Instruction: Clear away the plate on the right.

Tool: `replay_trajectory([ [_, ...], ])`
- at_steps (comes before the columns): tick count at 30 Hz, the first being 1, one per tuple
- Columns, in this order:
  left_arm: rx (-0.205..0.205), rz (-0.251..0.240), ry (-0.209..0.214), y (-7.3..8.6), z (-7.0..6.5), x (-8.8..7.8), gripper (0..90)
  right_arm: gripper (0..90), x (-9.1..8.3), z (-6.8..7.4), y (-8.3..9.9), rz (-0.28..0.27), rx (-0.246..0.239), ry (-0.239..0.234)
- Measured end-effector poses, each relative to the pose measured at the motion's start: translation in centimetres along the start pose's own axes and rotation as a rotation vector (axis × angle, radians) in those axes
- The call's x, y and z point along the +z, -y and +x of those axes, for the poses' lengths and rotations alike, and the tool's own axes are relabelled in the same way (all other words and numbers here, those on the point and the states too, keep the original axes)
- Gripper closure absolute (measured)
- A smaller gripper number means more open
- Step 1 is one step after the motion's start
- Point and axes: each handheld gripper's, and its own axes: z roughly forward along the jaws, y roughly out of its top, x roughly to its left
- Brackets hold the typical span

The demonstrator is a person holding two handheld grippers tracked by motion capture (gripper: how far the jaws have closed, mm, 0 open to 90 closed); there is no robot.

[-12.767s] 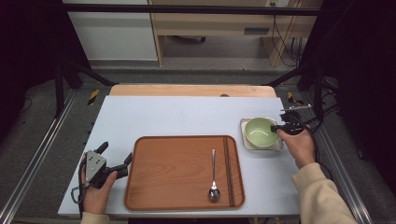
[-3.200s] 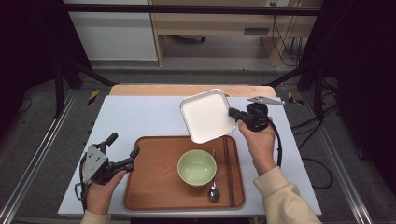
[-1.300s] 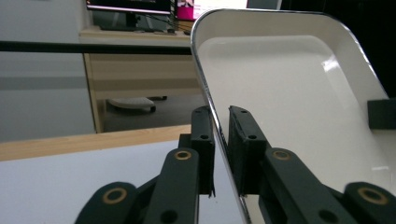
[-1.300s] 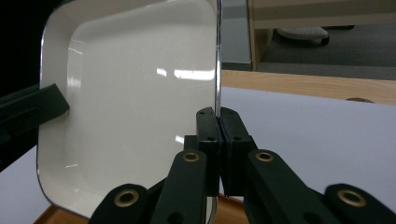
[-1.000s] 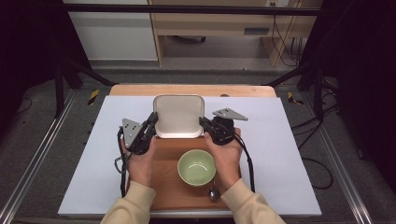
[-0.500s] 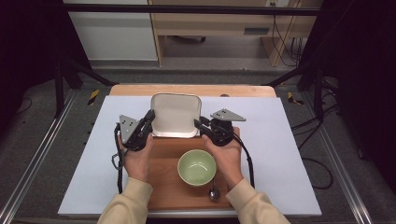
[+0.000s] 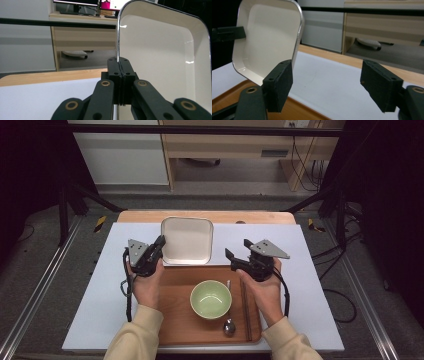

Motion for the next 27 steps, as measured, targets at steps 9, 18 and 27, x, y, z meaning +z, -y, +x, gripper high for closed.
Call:
replay_trajectory([
  [9, 0.029, 0.002, 0.003, -0.9, 0.3, -0.2, 89.3, 17.5, -2.1, -2.5, 1.0, -0.058, 0.005, 0.013],
  [18, 0.029, 0.028, 0.002, -1.2, 1.4, -0.6, 89.3, 19.3, -4.1, -4.9, 2.4, -0.025, -0.064, 0.063],
  [27, 0.02, 0.058, -0.046, -1.0, 3.1, -3.2, 89.3, 18.1, -8.8, -7.6, 4.7, -0.137, -0.06, 0.144],
])
